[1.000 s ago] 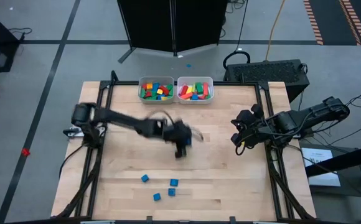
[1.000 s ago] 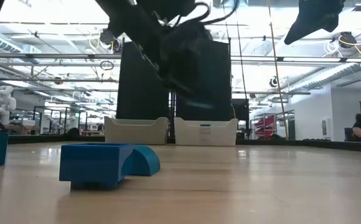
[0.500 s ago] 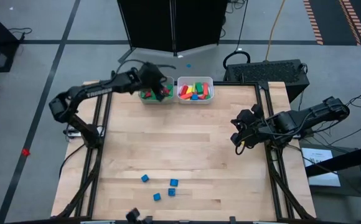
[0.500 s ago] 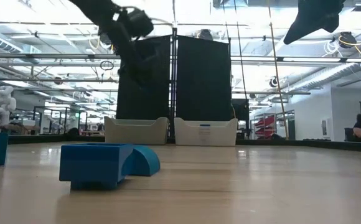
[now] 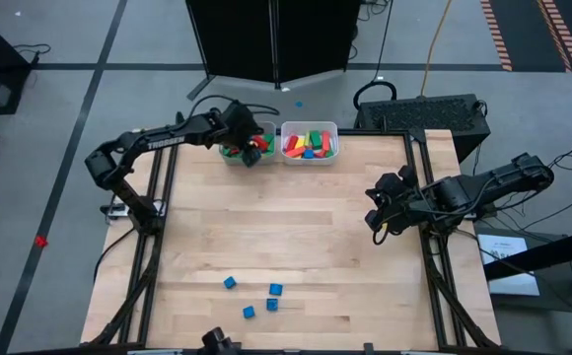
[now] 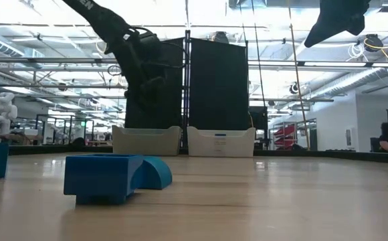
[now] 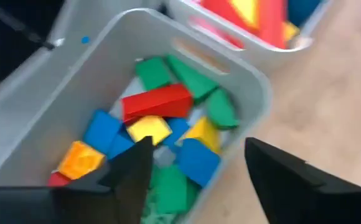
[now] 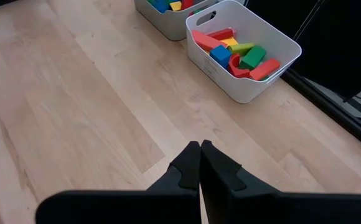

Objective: Sort blocks by size
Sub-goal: Put the blue triangular block into the gray bin, then put the blue half-circle block into the gray bin

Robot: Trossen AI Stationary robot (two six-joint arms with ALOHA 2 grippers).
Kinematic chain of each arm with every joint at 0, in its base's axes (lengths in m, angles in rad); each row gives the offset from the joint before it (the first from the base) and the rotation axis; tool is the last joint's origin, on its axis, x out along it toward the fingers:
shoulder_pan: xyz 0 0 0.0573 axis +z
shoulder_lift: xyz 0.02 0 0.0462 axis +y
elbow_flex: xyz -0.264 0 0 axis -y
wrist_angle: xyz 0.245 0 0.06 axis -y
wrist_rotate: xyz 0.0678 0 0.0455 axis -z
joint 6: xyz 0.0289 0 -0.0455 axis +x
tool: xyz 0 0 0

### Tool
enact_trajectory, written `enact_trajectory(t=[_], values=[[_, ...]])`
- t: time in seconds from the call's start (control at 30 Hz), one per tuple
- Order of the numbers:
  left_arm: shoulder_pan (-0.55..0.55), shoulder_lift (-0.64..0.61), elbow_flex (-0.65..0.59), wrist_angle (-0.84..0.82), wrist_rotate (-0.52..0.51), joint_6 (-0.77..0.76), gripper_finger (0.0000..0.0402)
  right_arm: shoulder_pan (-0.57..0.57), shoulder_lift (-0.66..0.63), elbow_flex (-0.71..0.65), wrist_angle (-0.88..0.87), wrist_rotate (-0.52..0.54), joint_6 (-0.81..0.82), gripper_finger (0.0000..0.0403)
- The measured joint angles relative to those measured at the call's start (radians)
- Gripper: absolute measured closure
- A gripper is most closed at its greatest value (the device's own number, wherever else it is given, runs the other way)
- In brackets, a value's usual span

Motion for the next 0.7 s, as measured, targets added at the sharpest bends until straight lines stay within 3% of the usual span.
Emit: enact_trajectory(t=[0.17, 0.23, 0.3, 0.37, 0.5, 0.7], values=[[-0.018, 0.000, 0.042, -0.121, 0.131, 0.001, 0.0121, 0.000, 0.000, 0.000, 0.000, 0.000, 0.000, 0.0403], [-0.044, -0.001, 0.053, -0.185, 0.252, -0.028, 0.0119, 0.000, 0.000, 0.000, 0.000, -0.001, 0.000, 0.0403], [-0.102, -0.009, 0.054, -0.235, 0.381, -0.060, 0.0118, 0.000, 0.000, 0.000, 0.000, -0.001, 0.000, 0.0403], [-0.202, -0.012, 0.054, -0.271, 0.426, -0.077, 0.0118, 0.000, 0.000, 0.000, 0.000, -0.001, 0.000, 0.0403], [-0.467, -0.012, 0.054, -0.266, 0.348, -0.107, 0.0117, 0.000, 0.000, 0.000, 0.000, -0.002, -0.001, 0.0403], [-0.831, -0.005, -0.052, 0.092, 0.140, -0.254, 0.0117, 0.000, 0.000, 0.000, 0.000, -0.004, -0.008, 0.0403]])
